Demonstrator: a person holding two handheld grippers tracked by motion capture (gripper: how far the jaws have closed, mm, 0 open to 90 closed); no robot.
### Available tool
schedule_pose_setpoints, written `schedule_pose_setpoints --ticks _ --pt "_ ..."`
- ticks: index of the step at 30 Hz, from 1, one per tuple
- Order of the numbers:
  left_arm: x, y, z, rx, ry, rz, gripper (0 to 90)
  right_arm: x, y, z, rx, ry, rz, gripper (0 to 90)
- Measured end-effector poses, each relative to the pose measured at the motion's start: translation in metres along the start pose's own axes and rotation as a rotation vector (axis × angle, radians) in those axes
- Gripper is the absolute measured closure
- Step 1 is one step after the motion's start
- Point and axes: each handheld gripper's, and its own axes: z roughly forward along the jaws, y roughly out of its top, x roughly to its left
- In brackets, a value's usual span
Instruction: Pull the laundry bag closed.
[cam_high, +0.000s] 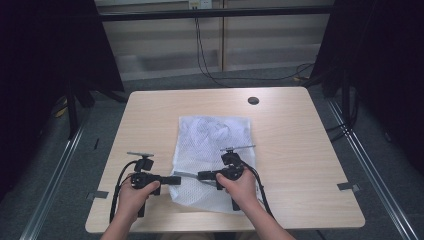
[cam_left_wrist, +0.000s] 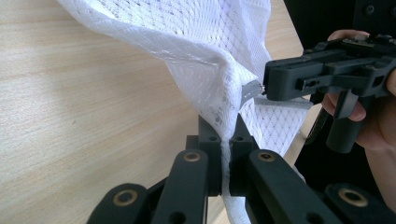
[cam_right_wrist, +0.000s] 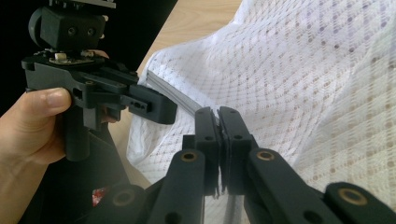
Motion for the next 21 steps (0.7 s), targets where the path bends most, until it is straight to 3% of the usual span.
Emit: schedule_pose_setpoints --ticks 2,5,21 --pt "-0.0006 -0.0001 0.0001 -0.004 -0.002 -0.009 88.3 0.0002 -0.0002 0.0000 0.000 -0.004 -0.003 87.4" --pt "0.0018 0.0004 -0.0014 -0.006 0.004 0.012 88.3 -0.0009 -0.0007 -0.0010 0.000 -0.010 -0.005 87.4" --pt "-0.0005 0.0003 -0.0002 -0.011 0.000 -0.001 88.3 -0.0034 -0.0024 -0.0052 0.003 0.004 0.008 87.4"
